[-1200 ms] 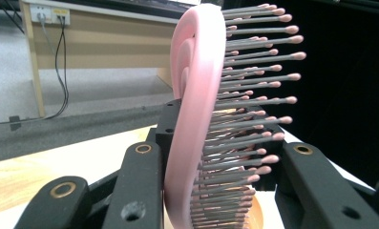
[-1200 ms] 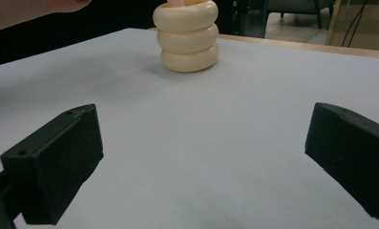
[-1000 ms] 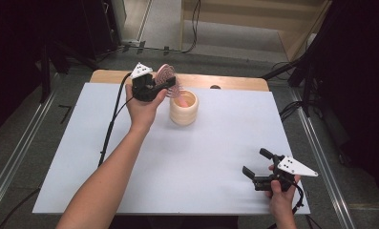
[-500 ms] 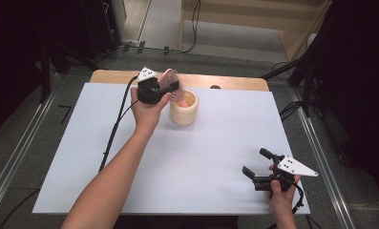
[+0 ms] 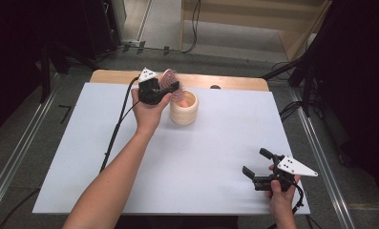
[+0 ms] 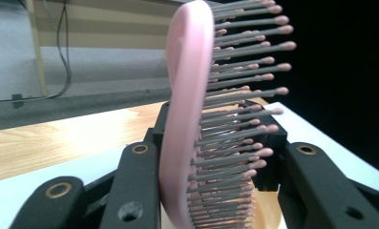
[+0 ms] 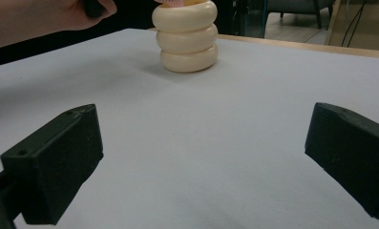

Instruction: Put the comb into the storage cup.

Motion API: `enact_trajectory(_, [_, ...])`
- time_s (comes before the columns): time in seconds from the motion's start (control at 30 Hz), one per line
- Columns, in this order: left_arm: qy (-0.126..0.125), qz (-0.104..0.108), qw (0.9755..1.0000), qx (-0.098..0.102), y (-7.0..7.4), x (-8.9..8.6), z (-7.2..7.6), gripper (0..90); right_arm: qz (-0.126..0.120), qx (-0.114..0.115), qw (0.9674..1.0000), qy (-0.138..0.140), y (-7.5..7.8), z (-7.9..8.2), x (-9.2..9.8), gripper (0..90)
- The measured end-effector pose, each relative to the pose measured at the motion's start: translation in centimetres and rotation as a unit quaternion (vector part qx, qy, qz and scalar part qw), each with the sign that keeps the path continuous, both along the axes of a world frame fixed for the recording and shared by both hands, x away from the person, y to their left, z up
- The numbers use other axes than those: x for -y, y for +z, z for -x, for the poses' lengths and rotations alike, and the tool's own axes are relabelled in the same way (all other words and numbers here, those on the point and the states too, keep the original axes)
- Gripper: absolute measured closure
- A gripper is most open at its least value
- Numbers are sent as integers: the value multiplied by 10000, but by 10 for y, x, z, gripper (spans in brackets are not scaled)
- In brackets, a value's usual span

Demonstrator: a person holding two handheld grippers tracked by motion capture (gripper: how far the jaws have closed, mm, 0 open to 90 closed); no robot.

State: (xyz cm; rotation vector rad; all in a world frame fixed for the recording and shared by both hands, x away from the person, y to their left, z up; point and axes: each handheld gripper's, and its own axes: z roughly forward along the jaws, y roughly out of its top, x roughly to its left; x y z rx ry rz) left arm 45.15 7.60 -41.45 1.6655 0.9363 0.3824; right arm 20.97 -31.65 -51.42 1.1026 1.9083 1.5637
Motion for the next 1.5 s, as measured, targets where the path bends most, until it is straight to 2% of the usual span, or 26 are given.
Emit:
enact_trajectory(0.13, [-9, -19, 9999, -138, -1, -3, -2, 589, 9, 5, 10000, 1, 0, 0, 0, 0])
enact_trajectory(0.23, [27, -134, 9996, -250, -1, -7, -3, 472, 9, 6, 10000, -2, 0, 0, 0, 0])
enact_trajectory(0.3, [22, -118, 9994, -312, -2, -9, -3, 383, 12, 8, 10000, -5, 0, 0, 0, 0])
enact_trajectory(0.37, [45, -117, 9995, -276, -1, -11, -2, 307, 20, 12, 10000, -8, 0, 0, 0, 0])
enact_trajectory(0.53, [138, -371, 9991, -120, 1, -11, 6, 109, 35, 20, 10000, -8, 0, 0, -1, 0])
enact_trajectory(0.67, [-43, -244, 9996, -119, 0, -14, 11, 18, 31, 22, 10000, -9, 0, -1, -1, 0])
enact_trajectory(0.7, [-32, -250, 9997, -65, -1, -15, 13, 1, 25, 22, 10000, -5, 0, -1, -1, 0])
enact_trajectory(0.77, [-36, -228, 9997, 45, -2, -19, 17, 0, 16, 10, 10000, -2, 0, -1, -1, 0])
enact_trajectory(1.03, [-289, -237, 9992, 118, -4, -29, 31, 0, 50, 2, 10000, -34, 0, -2, -1, 0])
enact_trajectory(1.13, [-325, -318, 9988, 182, -4, -31, 37, 0, 62, 6, 10000, -52, 0, -2, -2, 0])
enact_trajectory(1.5, [-452, -291, 9980, 317, -4, -43, 55, 0, 83, -6, 10000, -41, -1, -2, -3, 0])
